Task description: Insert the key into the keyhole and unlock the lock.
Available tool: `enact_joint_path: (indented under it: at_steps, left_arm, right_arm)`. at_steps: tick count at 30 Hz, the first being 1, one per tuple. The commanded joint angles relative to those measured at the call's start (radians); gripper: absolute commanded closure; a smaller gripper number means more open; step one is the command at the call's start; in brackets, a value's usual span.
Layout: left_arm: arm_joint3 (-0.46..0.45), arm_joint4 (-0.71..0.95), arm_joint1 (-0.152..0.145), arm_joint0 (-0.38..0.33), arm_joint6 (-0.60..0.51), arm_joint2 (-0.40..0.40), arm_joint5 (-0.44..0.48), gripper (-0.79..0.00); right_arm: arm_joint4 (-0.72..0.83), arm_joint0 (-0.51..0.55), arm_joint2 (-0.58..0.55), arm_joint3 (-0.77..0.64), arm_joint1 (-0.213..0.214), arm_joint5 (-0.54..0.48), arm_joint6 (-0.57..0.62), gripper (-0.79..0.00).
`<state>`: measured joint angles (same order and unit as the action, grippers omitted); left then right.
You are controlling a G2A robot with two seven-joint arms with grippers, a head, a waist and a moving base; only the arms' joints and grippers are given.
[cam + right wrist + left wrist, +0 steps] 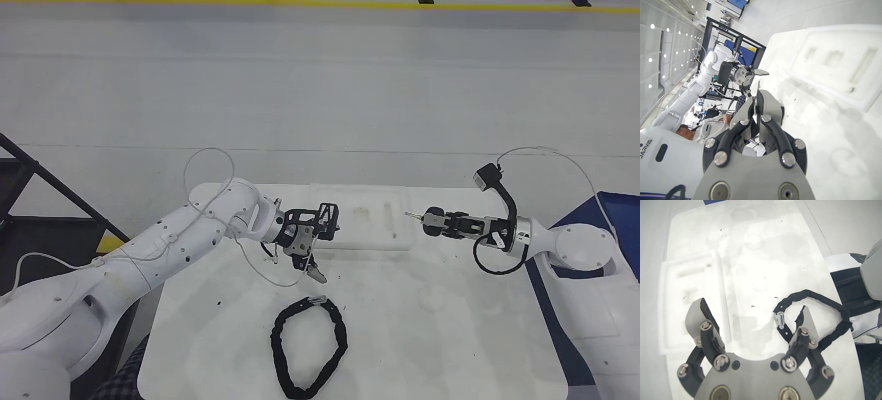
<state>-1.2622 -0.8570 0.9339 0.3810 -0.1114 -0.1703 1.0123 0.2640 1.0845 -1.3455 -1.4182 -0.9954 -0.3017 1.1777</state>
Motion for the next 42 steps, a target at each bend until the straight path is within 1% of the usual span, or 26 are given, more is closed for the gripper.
enact_joint_path:
  at_steps: [1, 19, 20, 22, 25, 29, 33, 36, 38, 40, 42]
  left_arm:
    - [0.0, 0.0, 0.0, 0.0, 0.0, 0.0, 0.0, -0.785]
    - [0.0, 0.0, 0.0, 0.0, 0.0, 0.0, 0.0, -0.785]
    - [-0.001, 0.01, 0.0, 0.012, 0.011, -0.006, -0.017, -0.785]
    - [-0.016, 0.007, -0.003, 0.027, 0.061, -0.028, -0.013, -0.785]
    - [-0.025, -0.075, -0.019, 0.072, 0.193, -0.065, -0.024, -0.785]
    - [-0.021, -0.206, -0.051, 0.143, 0.358, -0.107, -0.037, -0.785]
    - [-0.039, -0.342, -0.085, 0.224, 0.501, -0.134, -0.088, -0.785]
    - [-0.034, -0.396, -0.108, 0.282, 0.582, -0.153, -0.125, -0.785]
    - [-0.024, -0.414, -0.121, 0.304, 0.58, -0.161, -0.102, -0.785]
    - [-0.015, -0.396, -0.13, 0.316, 0.534, -0.175, -0.087, -0.785]
    - [-0.025, -0.372, -0.136, 0.326, 0.476, -0.189, -0.083, -0.785]
  right_arm:
    - [0.0, 0.0, 0.0, 0.0, 0.0, 0.0, 0.0, 0.0]
    - [0.0, 0.0, 0.0, 0.0, 0.0, 0.0, 0.0, 0.0]
    - [0.0, 0.0, 0.0, 0.0, 0.0, 0.0, 0.0, 0.0]
    - [0.0, 0.0, 0.0, 0.0, 0.0, 0.0, 0.0, 0.0]
    - [0.0, 0.0, 0.0, 0.0, 0.0, 0.0, 0.0, 0.0]
    - [0.0, 0.0, 0.0, 0.0, 0.0, 0.0, 0.0, 0.0]
    - [0.0, 0.0, 0.0, 0.0, 0.0, 0.0, 0.0, 0.0]
    - [0.0, 0.0, 0.0, 0.0, 0.0, 0.0, 0.0, 0.0]
    - [0.0, 0.0, 0.0, 0.0, 0.0, 0.0, 0.0, 0.0]
    - [0.0, 0.0, 0.0, 0.0, 0.0, 0.0, 0.0, 0.0]
    - [0.0, 0.0, 0.0, 0.0, 0.0, 0.0, 0.0, 0.0]
